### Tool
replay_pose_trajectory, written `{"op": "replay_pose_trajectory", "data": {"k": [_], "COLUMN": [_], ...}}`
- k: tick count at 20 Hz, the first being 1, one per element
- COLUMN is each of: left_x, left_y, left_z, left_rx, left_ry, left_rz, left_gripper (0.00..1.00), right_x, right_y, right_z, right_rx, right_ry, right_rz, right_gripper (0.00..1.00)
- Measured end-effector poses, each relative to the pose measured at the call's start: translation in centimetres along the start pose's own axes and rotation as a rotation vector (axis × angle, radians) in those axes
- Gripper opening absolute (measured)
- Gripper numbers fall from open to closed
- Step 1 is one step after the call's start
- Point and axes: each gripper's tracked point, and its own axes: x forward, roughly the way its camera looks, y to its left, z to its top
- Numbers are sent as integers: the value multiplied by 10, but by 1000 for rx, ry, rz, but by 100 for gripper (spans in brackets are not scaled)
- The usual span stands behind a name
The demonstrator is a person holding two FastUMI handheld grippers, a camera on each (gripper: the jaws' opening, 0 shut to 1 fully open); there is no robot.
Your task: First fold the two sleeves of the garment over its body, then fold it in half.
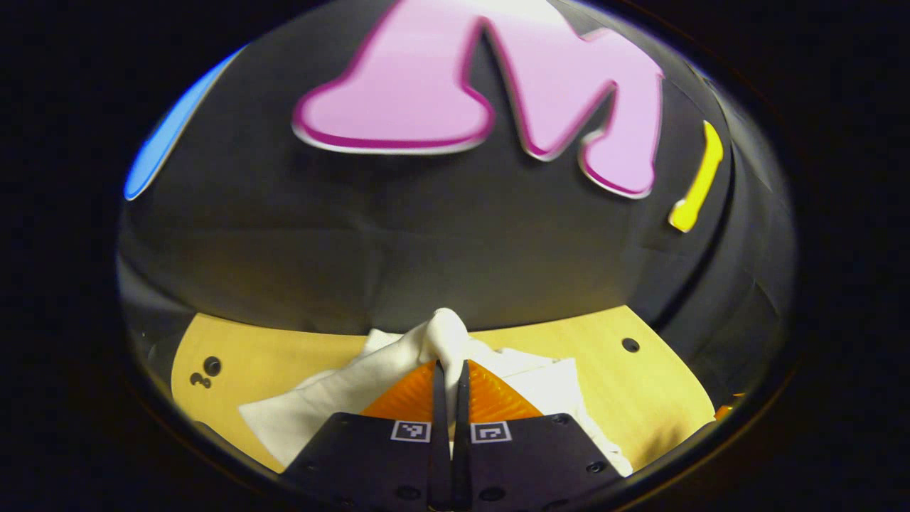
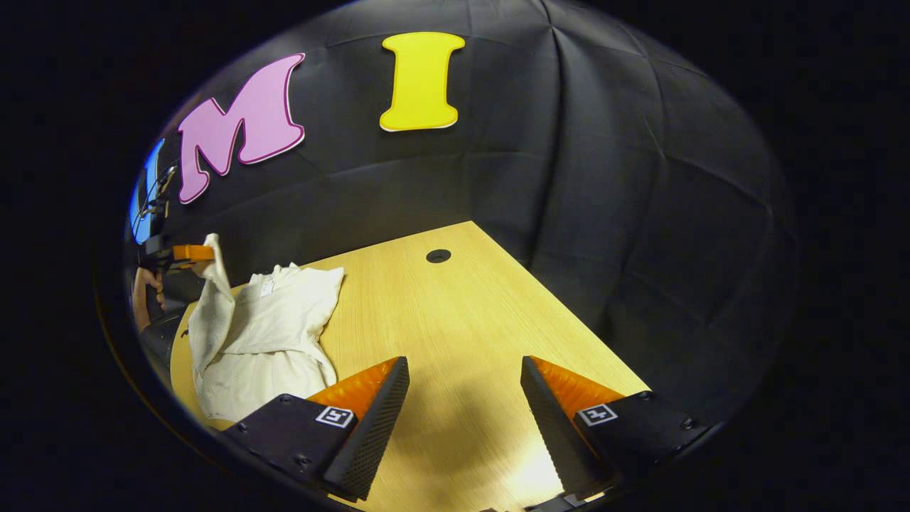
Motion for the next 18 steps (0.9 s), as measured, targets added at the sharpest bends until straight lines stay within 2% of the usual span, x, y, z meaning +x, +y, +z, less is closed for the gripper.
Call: {"op": "replay_pose_trajectory", "data": {"k": [1, 5, 7, 9, 10, 13, 14, 15, 16, 18], "left_x": [7, 33, 43, 50, 51, 43, 39, 32, 26, 7], "left_y": [-18, -77, -99, -118, -127, -136, -132, -122, -112, -93], "left_z": [-5, -24, -37, -41, -44, -46, -46, -46, -48, -51], "left_rx": [19, 65, 71, 60, 51, 57, 69, 86, 96, 91], "left_ry": [16, 50, 88, 96, 98, 97, 92, 83, 74, 58], "left_rz": [-23, -93, -123, -150, -169, -188, -177, -147, -125, -89], "left_gripper": [6, 7, 12, 10, 28, 55, 71, 79, 99, 100], "right_x": [1, 4, 3, 4, 3, 3, 4, 4, 5, 6], "right_y": [3, 12, 19, 25, 27, 34, 37, 40, 44, 54], "right_z": [-3, -7, -11, -14, -16, -19, -21, -22, -25, -26], "right_rx": [-13, -32, -33, -45, -54, -66, -66, -65, -64, -66], "right_ry": [7, 15, 22, 26, 28, 33, 35, 39, 46, 54], "right_rz": [6, 30, 41, 53, 58, 76, 82, 87, 91, 113], "right_gripper": [97, 97, 97, 97, 97, 97, 97, 97, 97, 97]}}
